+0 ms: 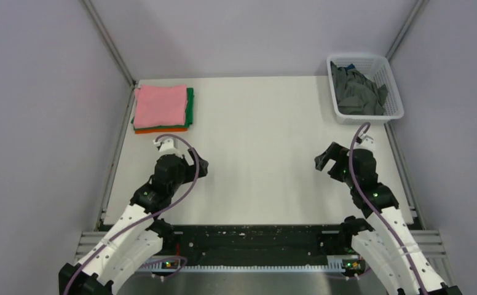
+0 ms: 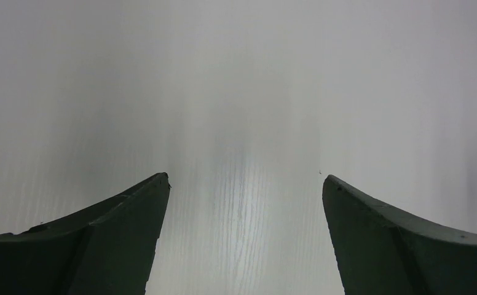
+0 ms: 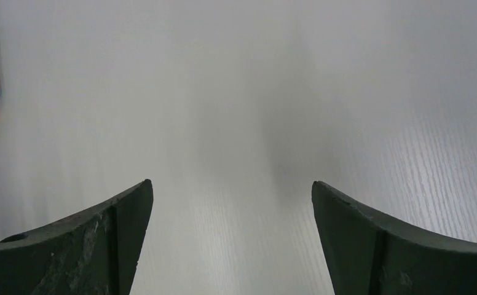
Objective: Fold and stack the t-shirts
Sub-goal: Grab crumpled tshirt from bin with the right arm
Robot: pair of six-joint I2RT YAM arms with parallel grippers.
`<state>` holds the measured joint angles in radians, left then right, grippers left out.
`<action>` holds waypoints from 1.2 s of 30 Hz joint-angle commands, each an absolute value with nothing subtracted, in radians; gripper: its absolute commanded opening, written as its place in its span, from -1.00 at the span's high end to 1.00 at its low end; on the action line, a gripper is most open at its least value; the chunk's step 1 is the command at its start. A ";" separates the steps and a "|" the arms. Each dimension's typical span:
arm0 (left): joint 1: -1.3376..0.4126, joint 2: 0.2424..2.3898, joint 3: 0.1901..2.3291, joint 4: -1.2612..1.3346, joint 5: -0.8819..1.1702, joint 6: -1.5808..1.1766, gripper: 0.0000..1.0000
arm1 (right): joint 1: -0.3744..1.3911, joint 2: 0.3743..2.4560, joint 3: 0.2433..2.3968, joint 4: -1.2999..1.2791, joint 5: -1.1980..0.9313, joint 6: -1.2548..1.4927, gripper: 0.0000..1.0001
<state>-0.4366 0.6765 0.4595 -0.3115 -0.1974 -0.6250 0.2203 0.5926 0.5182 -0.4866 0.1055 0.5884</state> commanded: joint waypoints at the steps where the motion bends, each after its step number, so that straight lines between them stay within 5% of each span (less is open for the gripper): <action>1: -0.440 0.671 0.489 -0.255 -0.188 -0.612 -0.97 | 0.216 0.615 0.575 -0.425 0.135 0.593 -0.97; 8: -0.440 0.691 0.482 -0.240 -0.196 -0.610 -0.98 | 0.216 0.763 0.643 -0.236 0.157 0.576 -0.98; 24: -0.440 0.728 0.489 -0.239 -0.227 -0.601 -0.98 | -0.104 1.651 1.530 -0.409 0.217 0.463 -0.97; 36: -0.440 0.773 0.505 -0.248 -0.253 -0.595 -0.97 | -0.179 2.322 2.139 -0.511 0.163 0.490 -0.80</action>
<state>-0.4366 0.7727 0.4603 -0.2882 -0.2295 -0.6060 -0.1558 2.1834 1.9995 -0.4660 0.1963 0.4732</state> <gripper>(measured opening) 0.987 0.919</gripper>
